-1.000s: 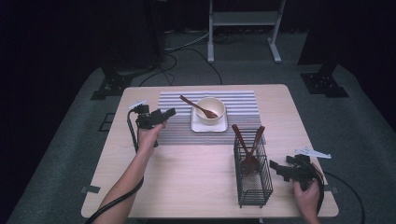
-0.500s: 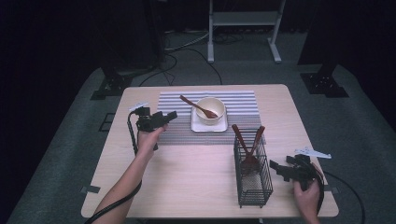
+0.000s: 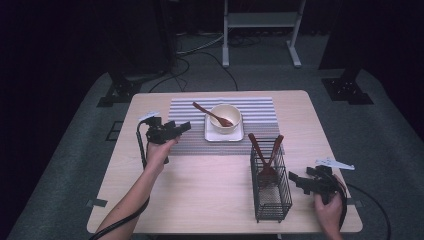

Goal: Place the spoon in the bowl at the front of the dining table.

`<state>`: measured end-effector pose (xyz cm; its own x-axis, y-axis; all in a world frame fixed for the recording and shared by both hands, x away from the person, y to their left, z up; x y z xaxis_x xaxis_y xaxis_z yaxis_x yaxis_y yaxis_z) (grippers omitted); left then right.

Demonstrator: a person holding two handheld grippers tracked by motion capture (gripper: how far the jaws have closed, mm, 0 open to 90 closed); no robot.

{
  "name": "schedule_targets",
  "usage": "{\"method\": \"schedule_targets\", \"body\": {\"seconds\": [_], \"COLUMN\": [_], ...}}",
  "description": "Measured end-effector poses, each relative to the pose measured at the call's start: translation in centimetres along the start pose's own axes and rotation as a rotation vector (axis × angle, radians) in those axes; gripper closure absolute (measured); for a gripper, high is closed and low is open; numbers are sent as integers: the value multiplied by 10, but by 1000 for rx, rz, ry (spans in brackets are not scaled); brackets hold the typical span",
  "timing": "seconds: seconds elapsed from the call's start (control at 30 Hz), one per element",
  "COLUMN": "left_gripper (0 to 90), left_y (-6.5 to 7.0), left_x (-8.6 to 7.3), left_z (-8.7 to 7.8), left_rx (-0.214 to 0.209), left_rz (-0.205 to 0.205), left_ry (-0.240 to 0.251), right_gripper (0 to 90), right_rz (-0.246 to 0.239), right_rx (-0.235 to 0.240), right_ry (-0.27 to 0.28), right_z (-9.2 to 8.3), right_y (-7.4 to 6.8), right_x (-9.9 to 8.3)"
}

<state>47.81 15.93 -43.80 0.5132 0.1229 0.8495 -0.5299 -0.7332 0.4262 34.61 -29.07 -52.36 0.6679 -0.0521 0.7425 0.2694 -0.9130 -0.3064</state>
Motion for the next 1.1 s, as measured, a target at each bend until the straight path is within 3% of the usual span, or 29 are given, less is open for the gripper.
{"method": "schedule_targets", "body": {"seconds": [0.3,1.1], "left_gripper": [80,79], "left_y": [5,26], "left_x": [-12,-21], "left_z": [-3,-20], "left_rx": [-23,-75], "left_rz": [12,70], "left_ry": [-25,-54], "right_gripper": [140,140], "right_rz": [1,-1], "right_rx": [0,-2], "right_ry": [1,-1], "right_z": [0,0], "right_y": [0,0], "right_x": [0,0]}}
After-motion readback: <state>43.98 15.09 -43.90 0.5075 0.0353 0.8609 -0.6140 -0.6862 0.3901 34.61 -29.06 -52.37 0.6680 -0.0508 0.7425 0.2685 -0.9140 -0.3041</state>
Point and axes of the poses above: each handheld gripper's, and its own axes: z roughly forward along the jaws, x roughly out of its top, y roughly to its right, the point moved 6 cm from there along z, roughly forward along the jaws, and after that the axes turned 3 degrees about z, right-handed, at the moved point
